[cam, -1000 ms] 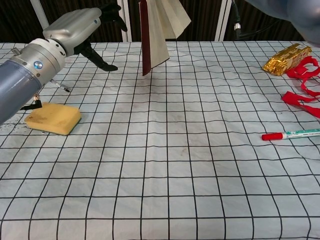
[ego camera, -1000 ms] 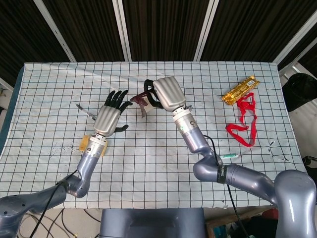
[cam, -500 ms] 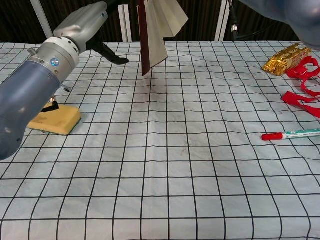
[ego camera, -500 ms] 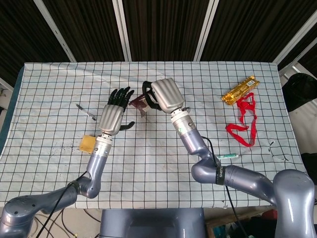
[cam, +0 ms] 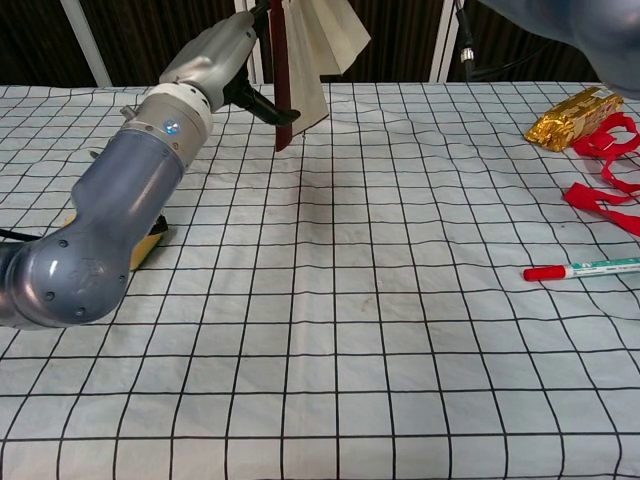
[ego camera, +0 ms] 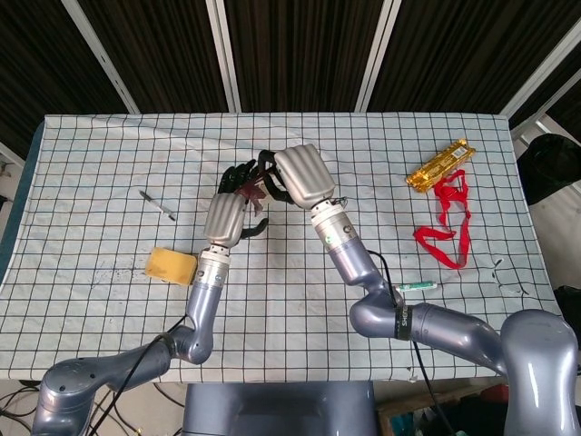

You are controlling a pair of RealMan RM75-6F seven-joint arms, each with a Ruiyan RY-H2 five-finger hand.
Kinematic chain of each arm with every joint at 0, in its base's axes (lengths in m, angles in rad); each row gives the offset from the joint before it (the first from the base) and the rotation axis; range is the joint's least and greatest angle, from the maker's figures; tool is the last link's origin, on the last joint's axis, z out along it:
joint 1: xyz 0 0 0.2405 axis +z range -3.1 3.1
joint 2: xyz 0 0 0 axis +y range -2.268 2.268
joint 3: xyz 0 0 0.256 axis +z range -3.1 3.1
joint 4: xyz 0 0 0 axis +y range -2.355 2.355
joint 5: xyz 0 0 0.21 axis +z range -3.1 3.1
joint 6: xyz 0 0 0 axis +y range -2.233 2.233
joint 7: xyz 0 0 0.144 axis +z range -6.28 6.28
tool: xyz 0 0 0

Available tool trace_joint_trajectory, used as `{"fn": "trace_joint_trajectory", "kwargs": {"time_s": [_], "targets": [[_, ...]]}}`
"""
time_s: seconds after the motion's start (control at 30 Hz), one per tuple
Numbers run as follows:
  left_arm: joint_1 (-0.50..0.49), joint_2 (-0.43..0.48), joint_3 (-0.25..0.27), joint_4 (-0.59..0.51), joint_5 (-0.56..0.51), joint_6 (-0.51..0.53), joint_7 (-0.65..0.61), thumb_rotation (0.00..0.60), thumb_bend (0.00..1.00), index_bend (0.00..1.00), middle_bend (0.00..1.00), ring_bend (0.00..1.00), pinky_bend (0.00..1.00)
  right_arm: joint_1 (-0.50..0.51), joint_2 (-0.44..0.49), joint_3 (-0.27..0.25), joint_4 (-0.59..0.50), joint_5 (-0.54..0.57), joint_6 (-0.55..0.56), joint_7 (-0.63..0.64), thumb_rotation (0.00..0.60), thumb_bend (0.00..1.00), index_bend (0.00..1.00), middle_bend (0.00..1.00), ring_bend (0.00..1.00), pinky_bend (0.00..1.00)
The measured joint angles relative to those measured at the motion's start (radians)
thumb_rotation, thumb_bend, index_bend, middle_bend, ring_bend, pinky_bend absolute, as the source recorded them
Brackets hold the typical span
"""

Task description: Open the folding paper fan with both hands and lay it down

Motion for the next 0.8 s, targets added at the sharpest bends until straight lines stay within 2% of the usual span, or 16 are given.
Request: {"fn": "trace_joint_trajectory", "kwargs": {"time_s": [0.47,0.8], "targets": [[-0.056,-0.027,-0.069,0.094,-0.020,0.015,-0.053,0.600,0.28,0.02,0.03,0.00,0.00,-0.013,0.017,-0.013,-0.016,-0.004,0.005,0.006,0.600,0.48,0.85,0.88,0.94,0.77],[-0.033,-0.005,-0.068,0.099,-0.022,0.049,-0.100,0.600,0.28,0.34,0.04,0.00,0.00,-0.008,0.008,-0.011,-0.008,0.006,0.010,0.002,0.600,0.48,0.85,0.88,0.94,0.77]]}}
